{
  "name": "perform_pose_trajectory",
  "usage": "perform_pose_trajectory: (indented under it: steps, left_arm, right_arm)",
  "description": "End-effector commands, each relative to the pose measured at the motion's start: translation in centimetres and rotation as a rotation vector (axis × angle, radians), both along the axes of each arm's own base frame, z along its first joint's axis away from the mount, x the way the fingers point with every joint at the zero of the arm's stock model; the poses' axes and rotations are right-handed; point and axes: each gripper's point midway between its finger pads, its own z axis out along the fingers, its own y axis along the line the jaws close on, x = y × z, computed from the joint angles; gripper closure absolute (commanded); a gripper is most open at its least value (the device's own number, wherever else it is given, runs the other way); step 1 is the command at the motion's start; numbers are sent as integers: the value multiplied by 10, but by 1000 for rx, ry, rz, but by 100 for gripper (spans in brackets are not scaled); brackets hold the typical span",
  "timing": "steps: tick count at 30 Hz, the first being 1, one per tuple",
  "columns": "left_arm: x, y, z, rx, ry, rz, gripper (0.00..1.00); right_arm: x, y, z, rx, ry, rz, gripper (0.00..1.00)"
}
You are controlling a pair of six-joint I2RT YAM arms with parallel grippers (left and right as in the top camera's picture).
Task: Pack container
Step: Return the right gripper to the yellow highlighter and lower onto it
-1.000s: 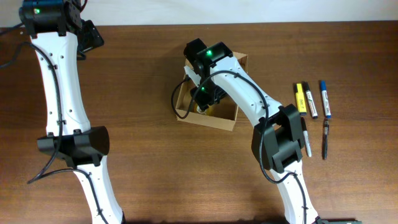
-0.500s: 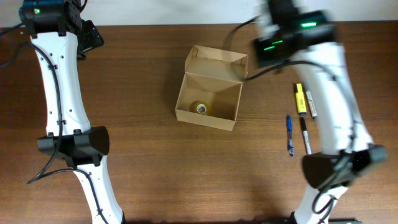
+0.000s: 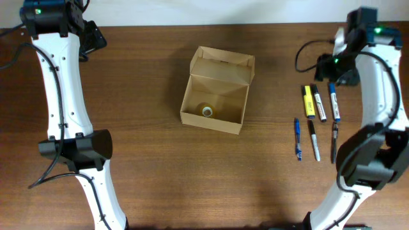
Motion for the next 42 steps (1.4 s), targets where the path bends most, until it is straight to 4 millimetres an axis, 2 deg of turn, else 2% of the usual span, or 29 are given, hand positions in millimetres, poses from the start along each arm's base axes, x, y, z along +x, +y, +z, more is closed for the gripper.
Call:
perform_pose_trajectory:
  steps: [1, 5, 12, 20, 42]
  left_arm:
    - [0, 4, 3, 15, -6, 5, 0]
    - [0, 4, 3, 15, -6, 5, 0]
    - [0, 4, 3, 15, -6, 5, 0]
    - [0, 4, 3, 15, -6, 5, 0]
    - [0, 4, 3, 15, -6, 5, 0]
  right_arm:
    - [-5, 11, -29, 44, 61, 25, 35]
    - [-10, 14, -61, 64, 134, 26, 35]
    - [-9, 14, -95, 76, 193, 40, 35]
    - [0, 12, -108, 73, 181, 51, 34]
    - [-3, 11, -151, 76, 248, 102, 35]
